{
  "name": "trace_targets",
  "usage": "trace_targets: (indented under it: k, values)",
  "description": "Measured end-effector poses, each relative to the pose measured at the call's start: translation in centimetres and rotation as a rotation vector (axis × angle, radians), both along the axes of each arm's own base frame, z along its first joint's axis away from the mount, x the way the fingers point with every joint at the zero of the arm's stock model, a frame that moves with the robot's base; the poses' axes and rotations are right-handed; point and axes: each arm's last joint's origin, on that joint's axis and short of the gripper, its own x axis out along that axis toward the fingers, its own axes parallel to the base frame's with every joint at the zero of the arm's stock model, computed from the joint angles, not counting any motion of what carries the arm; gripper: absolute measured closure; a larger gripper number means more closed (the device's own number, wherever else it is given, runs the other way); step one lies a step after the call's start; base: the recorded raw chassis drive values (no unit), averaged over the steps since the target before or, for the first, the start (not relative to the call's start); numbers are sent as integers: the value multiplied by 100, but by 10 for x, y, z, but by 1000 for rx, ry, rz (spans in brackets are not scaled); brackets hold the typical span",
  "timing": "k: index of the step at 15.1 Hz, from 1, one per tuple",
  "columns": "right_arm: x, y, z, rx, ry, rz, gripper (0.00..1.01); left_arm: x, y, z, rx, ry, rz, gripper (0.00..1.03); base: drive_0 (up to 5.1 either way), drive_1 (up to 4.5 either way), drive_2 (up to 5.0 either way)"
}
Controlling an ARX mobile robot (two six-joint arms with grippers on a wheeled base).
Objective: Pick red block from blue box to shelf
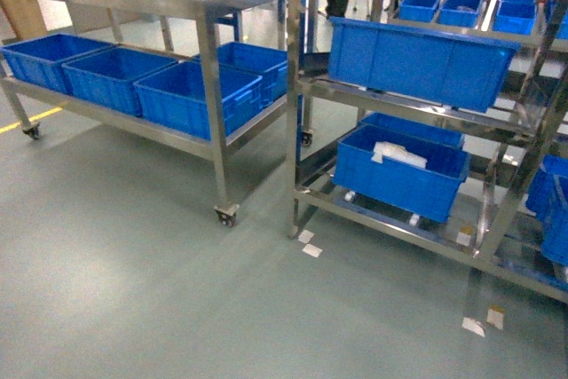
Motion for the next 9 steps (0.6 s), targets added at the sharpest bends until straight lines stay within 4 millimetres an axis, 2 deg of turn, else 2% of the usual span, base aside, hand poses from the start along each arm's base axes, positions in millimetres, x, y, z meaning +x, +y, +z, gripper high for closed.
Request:
trace_targets:
  k: [9]
  values:
    - [0, 0, 0, 0, 0, 0, 73, 0, 0, 0, 0, 0, 0, 5, -149, -149, -149]
